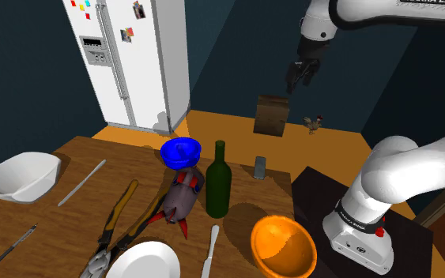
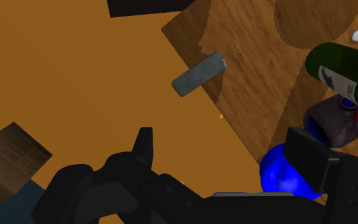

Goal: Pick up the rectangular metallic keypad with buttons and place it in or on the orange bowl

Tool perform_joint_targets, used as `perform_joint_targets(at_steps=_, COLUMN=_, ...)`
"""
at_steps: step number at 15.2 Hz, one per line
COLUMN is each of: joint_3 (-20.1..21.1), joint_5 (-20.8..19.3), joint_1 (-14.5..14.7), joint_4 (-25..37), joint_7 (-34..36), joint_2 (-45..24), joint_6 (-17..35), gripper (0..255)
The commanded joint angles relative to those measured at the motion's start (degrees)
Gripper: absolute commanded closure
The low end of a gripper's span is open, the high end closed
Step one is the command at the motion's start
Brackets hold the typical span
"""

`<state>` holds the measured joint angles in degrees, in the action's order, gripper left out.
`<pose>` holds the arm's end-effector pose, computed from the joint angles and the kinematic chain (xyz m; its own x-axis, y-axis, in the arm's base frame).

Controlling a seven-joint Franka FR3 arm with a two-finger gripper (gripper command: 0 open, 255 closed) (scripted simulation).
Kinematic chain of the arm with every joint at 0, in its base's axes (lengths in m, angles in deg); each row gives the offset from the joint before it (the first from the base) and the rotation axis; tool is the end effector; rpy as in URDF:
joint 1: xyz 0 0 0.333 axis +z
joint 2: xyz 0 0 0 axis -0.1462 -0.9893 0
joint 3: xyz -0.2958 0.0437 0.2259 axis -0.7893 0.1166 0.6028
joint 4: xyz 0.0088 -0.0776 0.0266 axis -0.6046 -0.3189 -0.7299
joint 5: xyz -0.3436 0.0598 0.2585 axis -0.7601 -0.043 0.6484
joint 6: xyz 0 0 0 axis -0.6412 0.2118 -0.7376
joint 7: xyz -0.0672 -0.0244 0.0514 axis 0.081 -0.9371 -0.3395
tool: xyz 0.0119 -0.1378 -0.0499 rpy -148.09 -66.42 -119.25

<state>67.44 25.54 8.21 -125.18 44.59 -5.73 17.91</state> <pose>0.3073 -0.0050 0.6124 0.9893 -0.0834 0.1196 -0.0952 -0.9908 0.0967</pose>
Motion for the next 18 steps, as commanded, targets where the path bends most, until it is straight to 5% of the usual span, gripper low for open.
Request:
perform_joint_targets(at_steps=1, joint_3=0.0, joint_5=0.0, joint_1=0.0, joint_4=0.0, joint_7=0.0, joint_2=0.0, joint_6=0.0, gripper=0)
perform_joint_targets(at_steps=10, joint_3=2.45, joint_5=2.07, joint_1=-3.81, joint_4=-13.94, joint_7=13.12, joint_2=-4.41, joint_6=16.9, gripper=0)
perform_joint_targets(at_steps=18, joint_3=5.17, joint_5=3.57, joint_1=-7.27, joint_4=-21.65, joint_7=24.89, joint_2=-15.34, joint_6=34.36, gripper=0)
